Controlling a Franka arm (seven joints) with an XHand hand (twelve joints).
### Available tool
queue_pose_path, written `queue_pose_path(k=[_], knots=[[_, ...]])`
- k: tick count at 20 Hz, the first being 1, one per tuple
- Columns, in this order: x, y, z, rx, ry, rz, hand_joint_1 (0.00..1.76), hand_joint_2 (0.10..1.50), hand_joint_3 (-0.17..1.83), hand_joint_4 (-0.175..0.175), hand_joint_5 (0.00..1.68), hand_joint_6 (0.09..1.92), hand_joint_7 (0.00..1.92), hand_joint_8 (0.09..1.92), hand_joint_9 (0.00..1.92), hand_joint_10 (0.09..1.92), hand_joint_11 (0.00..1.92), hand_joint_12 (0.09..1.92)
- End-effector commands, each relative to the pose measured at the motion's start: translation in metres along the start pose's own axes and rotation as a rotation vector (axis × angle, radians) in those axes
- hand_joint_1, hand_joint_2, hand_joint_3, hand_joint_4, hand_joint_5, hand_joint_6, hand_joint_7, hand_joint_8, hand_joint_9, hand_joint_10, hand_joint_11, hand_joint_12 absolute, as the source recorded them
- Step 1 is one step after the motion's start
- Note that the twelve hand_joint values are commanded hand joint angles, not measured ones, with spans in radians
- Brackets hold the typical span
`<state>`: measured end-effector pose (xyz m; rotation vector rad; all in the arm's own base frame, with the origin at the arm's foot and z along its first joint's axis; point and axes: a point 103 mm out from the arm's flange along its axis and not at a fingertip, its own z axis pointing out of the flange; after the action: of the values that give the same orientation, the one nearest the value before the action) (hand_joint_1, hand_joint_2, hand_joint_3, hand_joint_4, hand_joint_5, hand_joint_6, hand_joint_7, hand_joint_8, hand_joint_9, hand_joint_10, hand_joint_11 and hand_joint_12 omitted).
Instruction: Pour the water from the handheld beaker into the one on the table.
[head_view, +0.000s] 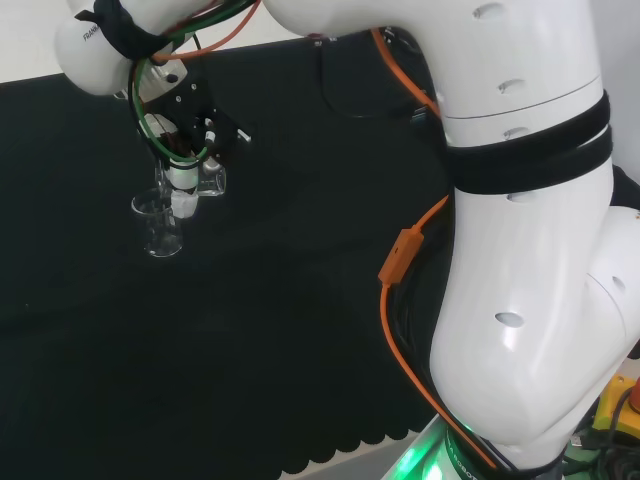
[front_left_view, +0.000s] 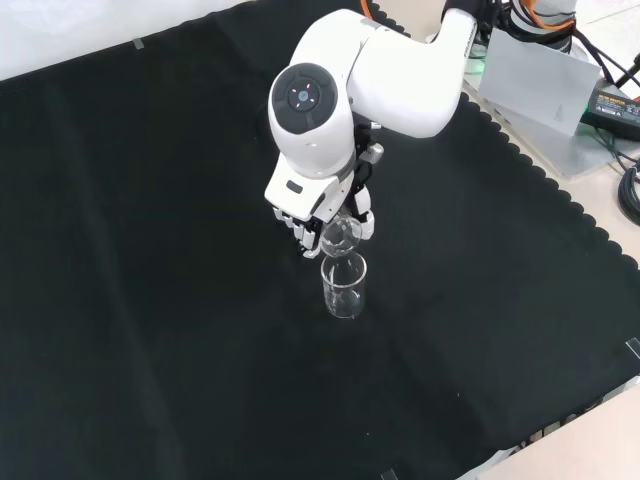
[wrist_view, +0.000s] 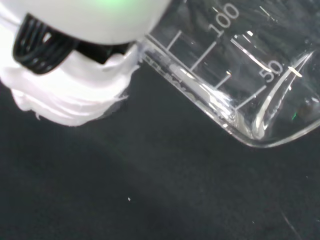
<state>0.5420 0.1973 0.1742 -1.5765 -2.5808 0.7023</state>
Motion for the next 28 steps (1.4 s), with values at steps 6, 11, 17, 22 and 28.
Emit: queue_pose_path(k=[6,11,17,22,28], knots=[[-0.003,-0.002,-0.006,0.035,-0.044,0.023,1.21,0.56,0.76,-0.102,1.39,0.51,1.68,0.58,1.62,0.47,1.44,0.75],[-0.001,-0.003,-0.007,0.058,-0.063,0.021,1.21,0.56,0.76,-0.100,1.39,0.52,1.68,0.58,1.62,0.47,1.44,0.75],[0.003,-0.002,-0.011,0.072,-0.078,0.019,1.21,0.56,0.77,-0.099,1.38,0.52,1.68,0.58,1.62,0.47,1.44,0.75],[0.005,-0.002,-0.012,0.085,-0.088,0.022,1.21,0.56,0.77,-0.096,1.38,0.52,1.68,0.59,1.61,0.48,1.44,0.75],[0.011,0.001,-0.015,0.102,-0.089,0.023,1.20,0.55,0.78,-0.075,1.37,0.56,1.67,0.61,1.60,0.50,1.43,0.76]])
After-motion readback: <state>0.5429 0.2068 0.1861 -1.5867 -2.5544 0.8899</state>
